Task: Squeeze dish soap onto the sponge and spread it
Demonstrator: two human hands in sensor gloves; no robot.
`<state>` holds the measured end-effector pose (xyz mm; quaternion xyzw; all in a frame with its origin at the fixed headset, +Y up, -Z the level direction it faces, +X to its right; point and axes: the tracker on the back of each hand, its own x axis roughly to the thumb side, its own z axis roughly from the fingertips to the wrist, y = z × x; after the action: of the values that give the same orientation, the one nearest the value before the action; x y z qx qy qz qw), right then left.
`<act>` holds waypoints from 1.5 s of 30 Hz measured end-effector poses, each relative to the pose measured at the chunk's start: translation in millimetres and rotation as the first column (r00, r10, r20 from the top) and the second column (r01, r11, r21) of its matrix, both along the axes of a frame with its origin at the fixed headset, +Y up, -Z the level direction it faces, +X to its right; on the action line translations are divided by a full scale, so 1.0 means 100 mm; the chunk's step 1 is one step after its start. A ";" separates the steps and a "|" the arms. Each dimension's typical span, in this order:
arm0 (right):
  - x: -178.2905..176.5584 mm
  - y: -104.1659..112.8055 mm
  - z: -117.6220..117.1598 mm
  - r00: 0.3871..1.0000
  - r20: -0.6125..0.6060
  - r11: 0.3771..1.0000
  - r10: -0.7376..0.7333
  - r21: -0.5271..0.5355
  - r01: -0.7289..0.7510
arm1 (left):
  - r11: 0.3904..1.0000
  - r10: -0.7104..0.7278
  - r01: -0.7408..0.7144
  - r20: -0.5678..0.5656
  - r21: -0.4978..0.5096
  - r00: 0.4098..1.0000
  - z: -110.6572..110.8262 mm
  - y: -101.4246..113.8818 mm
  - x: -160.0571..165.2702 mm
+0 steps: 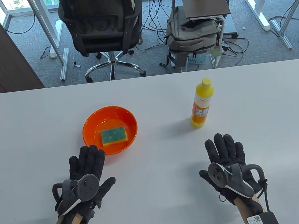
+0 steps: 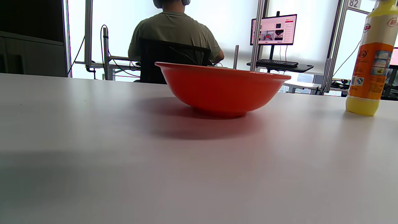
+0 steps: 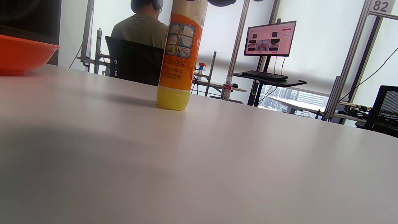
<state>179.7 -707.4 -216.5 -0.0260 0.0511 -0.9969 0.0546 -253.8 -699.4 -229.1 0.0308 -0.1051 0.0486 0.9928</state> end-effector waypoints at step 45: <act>0.01 -0.01 -0.04 0.998 -0.001 0.998 -0.070 -0.009 0.070 | 0.458 0.621 -0.848 -0.587 -0.267 0.520 -1.05 -0.65 -0.55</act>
<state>180.7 -708.5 -220.3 -0.0249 0.0475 -0.9984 0.0194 -309.1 -764.3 -334.4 -0.1887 0.1466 0.5026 0.8308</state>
